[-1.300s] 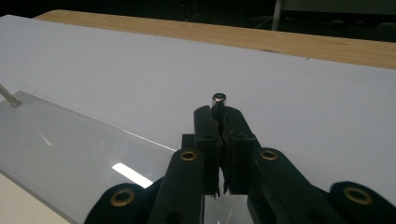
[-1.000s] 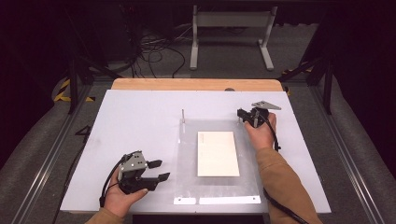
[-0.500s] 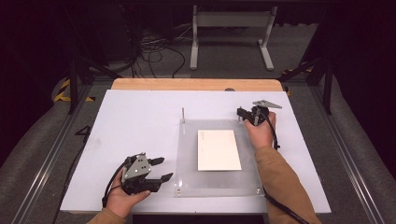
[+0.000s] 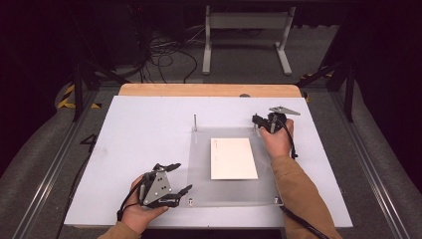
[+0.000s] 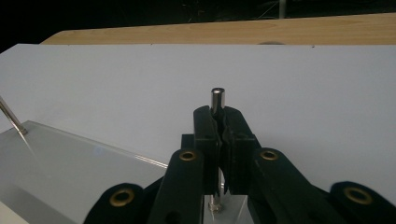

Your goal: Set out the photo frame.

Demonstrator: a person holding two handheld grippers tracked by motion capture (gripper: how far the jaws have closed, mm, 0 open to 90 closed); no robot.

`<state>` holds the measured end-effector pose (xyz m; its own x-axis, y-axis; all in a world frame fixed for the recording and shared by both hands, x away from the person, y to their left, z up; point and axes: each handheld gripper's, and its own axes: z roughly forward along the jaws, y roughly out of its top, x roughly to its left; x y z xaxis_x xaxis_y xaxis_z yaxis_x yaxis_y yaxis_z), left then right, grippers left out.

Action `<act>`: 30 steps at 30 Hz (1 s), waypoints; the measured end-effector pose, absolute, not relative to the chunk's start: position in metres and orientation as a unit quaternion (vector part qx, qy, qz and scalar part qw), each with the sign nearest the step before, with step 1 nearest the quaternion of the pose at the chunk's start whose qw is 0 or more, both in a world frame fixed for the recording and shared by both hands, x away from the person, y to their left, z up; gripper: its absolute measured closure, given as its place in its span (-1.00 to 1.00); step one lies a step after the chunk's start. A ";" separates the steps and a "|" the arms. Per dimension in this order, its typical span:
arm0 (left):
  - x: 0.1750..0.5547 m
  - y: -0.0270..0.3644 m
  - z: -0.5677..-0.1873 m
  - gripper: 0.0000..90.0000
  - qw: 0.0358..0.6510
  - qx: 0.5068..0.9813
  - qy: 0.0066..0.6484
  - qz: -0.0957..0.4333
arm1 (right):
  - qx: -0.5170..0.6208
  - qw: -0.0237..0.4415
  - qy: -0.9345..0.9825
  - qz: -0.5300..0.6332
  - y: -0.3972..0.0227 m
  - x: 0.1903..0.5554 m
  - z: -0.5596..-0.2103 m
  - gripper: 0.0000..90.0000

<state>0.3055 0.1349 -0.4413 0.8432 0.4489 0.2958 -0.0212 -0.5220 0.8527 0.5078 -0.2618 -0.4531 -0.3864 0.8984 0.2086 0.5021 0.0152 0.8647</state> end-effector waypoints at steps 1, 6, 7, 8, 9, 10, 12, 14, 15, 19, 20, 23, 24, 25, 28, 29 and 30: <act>0.305 0.133 -0.442 -0.44 0.474 0.837 0.121 0.246 | 0.515 0.207 0.681 0.477 -0.262 0.508 -0.453 0.91; 0.305 0.117 -0.443 -0.46 0.468 0.842 0.083 0.255 | 0.513 0.209 0.681 0.478 -0.261 0.507 -0.453 0.90; 0.305 0.114 -0.444 -0.43 0.469 0.842 0.076 0.257 | 0.515 0.209 0.681 0.477 -0.261 0.507 -0.453 0.90; 0.306 0.112 -0.444 -0.38 0.470 0.841 0.072 0.257 | 0.514 0.211 0.682 0.476 -0.261 0.507 -0.453 0.90; 0.306 0.111 -0.445 -0.31 0.471 0.841 0.069 0.257 | 0.514 0.211 0.683 0.474 -0.261 0.507 -0.453 0.90; 0.306 0.111 -0.445 -0.21 0.471 0.841 0.069 0.257 | 0.513 0.210 0.685 0.473 -0.261 0.506 -0.452 0.90; 0.307 0.111 -0.445 -0.14 0.471 0.840 0.061 0.263 | 0.513 0.210 0.685 0.473 -0.261 0.506 -0.452 0.90; 0.307 0.113 -0.444 -0.03 0.473 0.836 0.059 0.271 | 0.512 0.210 0.686 0.472 -0.261 0.506 -0.452 0.90; 0.307 0.114 -0.443 0.05 0.474 0.835 0.059 0.273 | 0.513 0.208 0.686 0.473 -0.262 0.506 -0.451 0.90; 0.307 0.114 -0.440 0.12 0.473 0.834 0.064 0.276 | 0.514 0.207 0.687 0.470 -0.261 0.506 -0.450 0.89; 0.307 0.113 -0.440 0.14 0.472 0.834 0.058 0.280 | 0.513 0.205 0.688 0.470 -0.262 0.506 -0.450 0.89; 0.308 0.114 -0.438 0.18 0.472 0.834 0.062 0.280 | 0.514 0.194 0.685 0.478 -0.264 0.506 -0.450 0.87; 0.308 0.115 -0.436 0.19 0.477 0.832 0.062 0.277 | 0.513 0.192 0.685 0.480 -0.265 0.505 -0.450 0.84; 0.310 0.116 -0.434 0.21 0.480 0.829 0.062 0.280 | 0.510 0.195 0.687 0.478 -0.267 0.505 -0.450 0.79; 0.312 0.116 -0.428 0.27 0.492 0.823 0.069 0.273 | 0.495 0.208 0.699 0.473 -0.272 0.501 -0.450 0.57; 0.314 0.117 -0.425 0.28 0.497 0.822 0.070 0.271 | 0.490 0.210 0.701 0.474 -0.274 0.500 -0.450 0.47; 0.315 0.117 -0.423 0.30 0.499 0.820 0.072 0.271 | 0.485 0.208 0.703 0.476 -0.278 0.498 -0.449 0.41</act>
<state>0.3147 0.1174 -0.4233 0.8425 0.3885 0.3731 -0.1525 -0.4923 0.8569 0.4980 -0.2776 -0.4490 -0.4420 0.8808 0.1696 0.4847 0.0754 0.8714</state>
